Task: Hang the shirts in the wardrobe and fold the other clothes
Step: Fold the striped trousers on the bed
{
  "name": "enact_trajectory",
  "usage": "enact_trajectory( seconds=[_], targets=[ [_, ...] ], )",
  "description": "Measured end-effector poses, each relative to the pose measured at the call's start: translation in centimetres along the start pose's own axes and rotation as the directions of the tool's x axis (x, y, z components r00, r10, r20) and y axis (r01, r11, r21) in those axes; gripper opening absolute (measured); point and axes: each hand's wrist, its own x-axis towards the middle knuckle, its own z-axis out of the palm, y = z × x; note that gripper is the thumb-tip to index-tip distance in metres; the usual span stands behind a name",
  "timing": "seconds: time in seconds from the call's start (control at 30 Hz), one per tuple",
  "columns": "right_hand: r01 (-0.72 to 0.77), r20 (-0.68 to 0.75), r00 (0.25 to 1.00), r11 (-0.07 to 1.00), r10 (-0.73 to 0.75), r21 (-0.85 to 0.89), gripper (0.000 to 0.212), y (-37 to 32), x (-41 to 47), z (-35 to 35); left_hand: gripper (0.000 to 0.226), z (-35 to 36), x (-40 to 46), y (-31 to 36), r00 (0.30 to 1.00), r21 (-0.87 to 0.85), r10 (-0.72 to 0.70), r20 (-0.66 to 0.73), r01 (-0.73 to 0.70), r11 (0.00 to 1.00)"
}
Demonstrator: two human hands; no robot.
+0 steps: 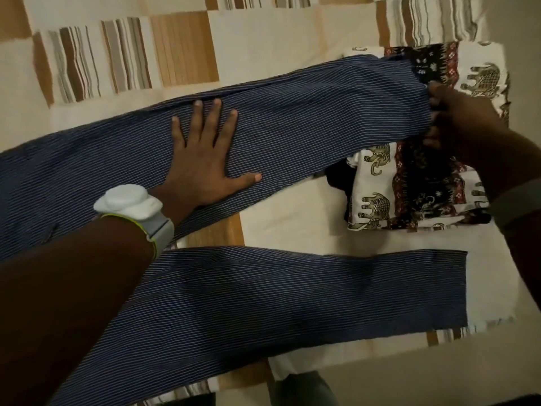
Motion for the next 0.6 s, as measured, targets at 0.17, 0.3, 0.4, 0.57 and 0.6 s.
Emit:
enact_trajectory(
  seconds=[0.17,0.3,0.4,0.57,0.6],
  targets=[
    [0.064,-0.07,0.995,0.996,-0.068,-0.058,0.057,-1.9,-0.7,1.2,0.121,0.1,0.0,0.0,1.0,-0.006,0.0,0.012,0.0,1.0],
    [0.128,-0.026,0.991,0.989,-0.131,-0.078,0.032,-3.4,0.5,2.0,0.122,0.1,-0.1,0.0,1.0,-0.014,0.002,0.006,-0.002,1.0],
    [0.194,-0.122,0.971,0.976,-0.205,-0.098,0.018,-3.5,1.8,2.3,0.124,0.1,-0.1,-0.1,1.0,-0.012,-0.004,-0.001,0.004,1.0],
    [0.295,-0.375,0.808,0.863,-0.455,-0.411,0.019,-2.2,2.1,2.8,0.13,-0.3,0.0,0.0,0.999,-0.011,-0.008,0.044,0.008,1.0],
    [0.352,-0.425,0.718,0.814,-0.552,-0.462,0.024,-2.2,0.9,3.4,0.128,-0.6,-0.3,0.3,0.999,-0.034,-0.011,0.047,0.012,0.999]
  ],
)
